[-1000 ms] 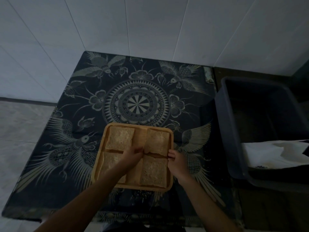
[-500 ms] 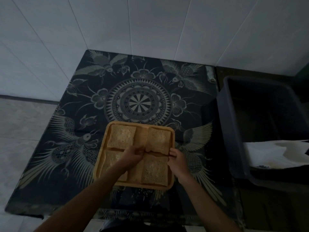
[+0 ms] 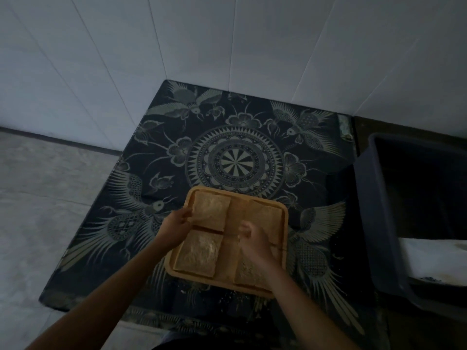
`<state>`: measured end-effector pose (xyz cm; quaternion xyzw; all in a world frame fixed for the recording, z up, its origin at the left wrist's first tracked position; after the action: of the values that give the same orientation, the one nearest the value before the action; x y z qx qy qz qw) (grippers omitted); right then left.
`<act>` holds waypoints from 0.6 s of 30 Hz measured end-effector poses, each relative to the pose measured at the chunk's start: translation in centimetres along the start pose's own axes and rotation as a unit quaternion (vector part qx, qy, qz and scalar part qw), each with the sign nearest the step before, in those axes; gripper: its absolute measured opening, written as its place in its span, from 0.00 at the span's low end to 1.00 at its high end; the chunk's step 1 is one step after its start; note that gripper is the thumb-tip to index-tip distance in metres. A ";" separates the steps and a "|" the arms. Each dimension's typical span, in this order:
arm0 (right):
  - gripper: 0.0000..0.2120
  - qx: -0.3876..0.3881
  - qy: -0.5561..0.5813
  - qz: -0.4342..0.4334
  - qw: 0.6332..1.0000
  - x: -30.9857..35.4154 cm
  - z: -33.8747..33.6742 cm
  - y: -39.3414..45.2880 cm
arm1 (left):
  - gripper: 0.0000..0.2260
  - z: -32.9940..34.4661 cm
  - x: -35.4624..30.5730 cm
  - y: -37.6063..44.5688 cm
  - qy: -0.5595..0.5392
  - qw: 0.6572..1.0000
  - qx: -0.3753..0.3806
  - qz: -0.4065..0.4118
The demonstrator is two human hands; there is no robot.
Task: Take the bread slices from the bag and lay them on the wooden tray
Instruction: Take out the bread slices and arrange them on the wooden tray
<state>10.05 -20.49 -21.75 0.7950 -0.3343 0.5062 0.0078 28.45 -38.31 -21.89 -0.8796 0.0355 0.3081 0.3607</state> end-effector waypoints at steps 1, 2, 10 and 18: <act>0.22 0.014 -0.008 0.002 1.000 0.2 0.9 0.1 | 0.20 0.1 0.4 0.2 0.006 1.000 0.012 -0.004; 0.23 0.025 -0.017 0.002 1.000 0.5 1.7 0.1 | 0.20 0.2 0.7 0.3 0.010 1.000 0.022 -0.007; 0.20 0.036 0.000 0.022 0.999 0.8 5.3 0.8 | 0.15 -0.6 1.2 0.7 -0.036 0.999 0.038 -0.013; 0.21 0.009 0.006 0.048 0.999 0.0 5.6 1.0 | 0.16 0.0 1.8 0.7 -0.042 0.995 0.091 -0.007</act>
<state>13.98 -23.24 -24.79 0.7753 -0.3673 0.5134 -0.0217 29.64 -38.54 -23.35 -0.8294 0.0421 0.3376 0.4430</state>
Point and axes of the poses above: each hand's wrist, its own y-axis towards the middle knuckle, its own z-axis out of the palm, x = y × z, the point moved 10 cm from there along y, towards the middle knuckle, and after that the axes turned 13 degrees about -z, right-handed, at the moved point
